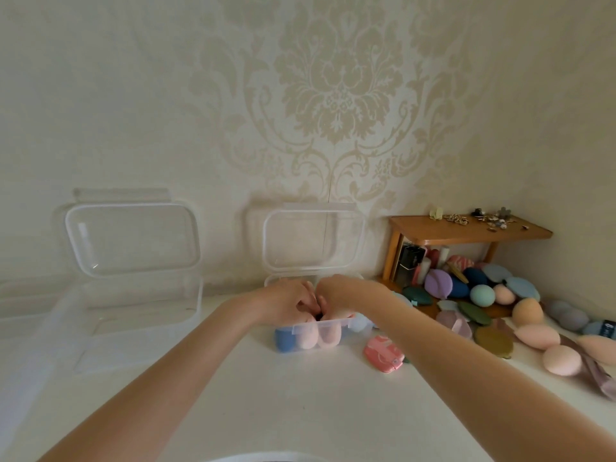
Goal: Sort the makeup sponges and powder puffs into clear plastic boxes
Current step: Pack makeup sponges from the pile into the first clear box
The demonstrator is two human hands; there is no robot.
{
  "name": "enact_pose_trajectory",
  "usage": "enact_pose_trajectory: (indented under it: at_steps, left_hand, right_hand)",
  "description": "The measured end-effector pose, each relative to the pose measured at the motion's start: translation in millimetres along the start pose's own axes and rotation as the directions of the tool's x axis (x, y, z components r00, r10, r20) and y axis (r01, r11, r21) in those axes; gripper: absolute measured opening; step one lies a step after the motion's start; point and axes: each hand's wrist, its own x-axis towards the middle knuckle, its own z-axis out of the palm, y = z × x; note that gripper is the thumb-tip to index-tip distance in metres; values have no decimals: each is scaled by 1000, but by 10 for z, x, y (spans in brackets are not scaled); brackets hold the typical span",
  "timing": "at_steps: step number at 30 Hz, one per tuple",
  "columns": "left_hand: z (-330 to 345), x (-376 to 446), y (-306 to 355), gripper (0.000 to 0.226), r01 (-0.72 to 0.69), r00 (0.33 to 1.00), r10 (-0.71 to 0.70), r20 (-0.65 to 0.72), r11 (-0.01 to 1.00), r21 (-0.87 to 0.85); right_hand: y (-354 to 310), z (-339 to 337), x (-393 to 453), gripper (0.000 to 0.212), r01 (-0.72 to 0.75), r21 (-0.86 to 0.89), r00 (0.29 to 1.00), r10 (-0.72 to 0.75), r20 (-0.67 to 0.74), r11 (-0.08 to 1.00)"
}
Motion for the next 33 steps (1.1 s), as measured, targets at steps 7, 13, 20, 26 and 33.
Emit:
enact_pose_trajectory:
  at_steps: [7, 13, 20, 26, 33]
  left_hand:
    - [-59, 8, 36, 25, 34, 999, -36, -22, 996, -78]
    - [-132, 115, 186, 26, 62, 945, -101, -312, 989, -131]
    - [55, 396, 631, 21, -99, 971, 72, -229, 989, -111]
    - [171, 510, 756, 21, -117, 975, 99, -196, 990, -80]
    - [148, 507, 753, 24, -107, 978, 87, -192, 989, -98]
  right_hand:
    - [16, -120, -72, 10, -43, 235, 996, 23, 87, 971]
    - [365, -406, -406, 30, -91, 593, 995, 102, 15, 800]
    - [1348, -178, -768, 29, -426, 400, 839, 519, -161, 812]
    - [1899, 371, -862, 46, -655, 214, 715, 686, -133, 725]
    - [1826, 408, -818, 30, -626, 435, 548, 762, -346, 647]
